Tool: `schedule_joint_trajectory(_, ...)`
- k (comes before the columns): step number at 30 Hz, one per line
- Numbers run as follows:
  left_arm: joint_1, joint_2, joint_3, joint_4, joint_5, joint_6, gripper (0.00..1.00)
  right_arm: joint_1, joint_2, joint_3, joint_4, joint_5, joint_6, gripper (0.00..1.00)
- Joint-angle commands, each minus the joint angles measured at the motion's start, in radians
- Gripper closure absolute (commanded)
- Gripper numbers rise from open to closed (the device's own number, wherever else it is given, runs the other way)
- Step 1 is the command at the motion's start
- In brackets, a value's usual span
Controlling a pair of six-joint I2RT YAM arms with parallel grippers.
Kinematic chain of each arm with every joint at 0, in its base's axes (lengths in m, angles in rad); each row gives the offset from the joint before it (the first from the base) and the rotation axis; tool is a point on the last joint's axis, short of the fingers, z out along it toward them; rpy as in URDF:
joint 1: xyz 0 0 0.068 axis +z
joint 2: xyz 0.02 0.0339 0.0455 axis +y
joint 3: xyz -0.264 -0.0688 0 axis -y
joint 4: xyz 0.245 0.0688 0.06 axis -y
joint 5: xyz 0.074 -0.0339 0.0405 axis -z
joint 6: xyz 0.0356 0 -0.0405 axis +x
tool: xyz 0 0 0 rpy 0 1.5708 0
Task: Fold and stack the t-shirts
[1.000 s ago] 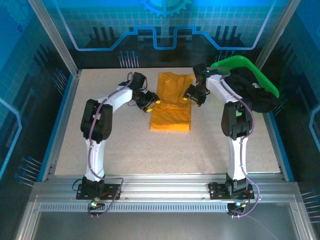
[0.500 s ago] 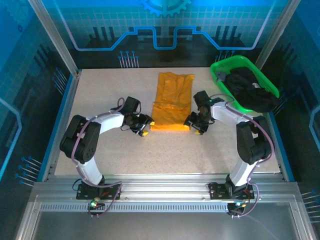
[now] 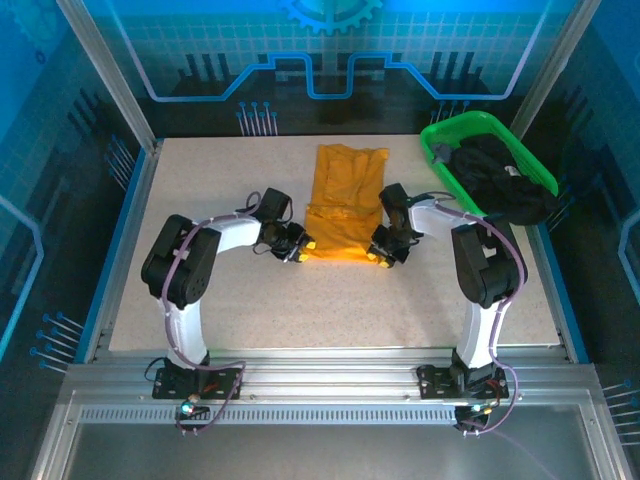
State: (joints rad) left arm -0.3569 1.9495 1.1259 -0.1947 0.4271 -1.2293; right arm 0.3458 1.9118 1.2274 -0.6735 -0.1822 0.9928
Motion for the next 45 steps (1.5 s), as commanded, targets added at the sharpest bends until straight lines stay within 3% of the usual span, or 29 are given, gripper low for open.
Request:
schedule_joint_trajectory(1,-0.01,0.039,0.06,0.095,-0.035,0.015,0.87,0.011,0.041,0.031,0.098,-0.007,0.012,0.89)
schedule_joint_trajectory(3,-0.01,0.015,0.088,0.056,-0.052,0.048,0.96,0.009,0.022,0.044,0.09,0.007,0.012,1.0)
schedule_joint_trajectory(5,-0.01,-0.018,0.105,0.029,-0.056,0.066,1.0,0.004,-0.022,0.05,0.079,0.03,0.012,1.0)
schedule_joint_trajectory(11,0.01,-0.104,0.26,-0.04,-0.056,0.099,1.0,-0.071,-0.16,0.15,0.023,0.0,0.011,1.0)
schedule_joint_trajectory(15,0.03,-0.1,0.45,-0.082,-0.036,0.11,1.0,-0.122,-0.166,0.325,-0.055,-0.036,-0.02,1.0)
schedule_joint_trajectory(19,0.033,-0.102,0.524,-0.124,-0.015,0.112,1.0,-0.133,-0.165,0.4,-0.12,-0.058,-0.042,1.0)
schedule_joint_trajectory(22,0.025,-0.141,0.431,-0.115,0.018,0.1,1.0,-0.123,-0.187,0.309,-0.097,-0.114,-0.031,1.0)
schedule_joint_trajectory(28,-0.002,-0.298,0.071,-0.121,0.09,0.121,1.0,-0.049,-0.331,-0.039,-0.007,-0.125,0.01,1.0)
schedule_joint_trajectory(37,-0.109,-0.549,-0.445,-0.201,0.106,0.162,1.0,0.178,-0.577,-0.546,0.058,-0.076,0.162,1.0)
schedule_joint_trajectory(41,-0.167,-0.667,-0.531,-0.221,0.088,0.112,1.0,0.251,-0.714,-0.618,0.003,-0.05,0.232,1.0)
schedule_joint_trajectory(45,-0.184,-0.792,-0.487,-0.29,0.029,0.094,1.0,0.274,-0.829,-0.564,-0.117,-0.002,0.257,1.0)
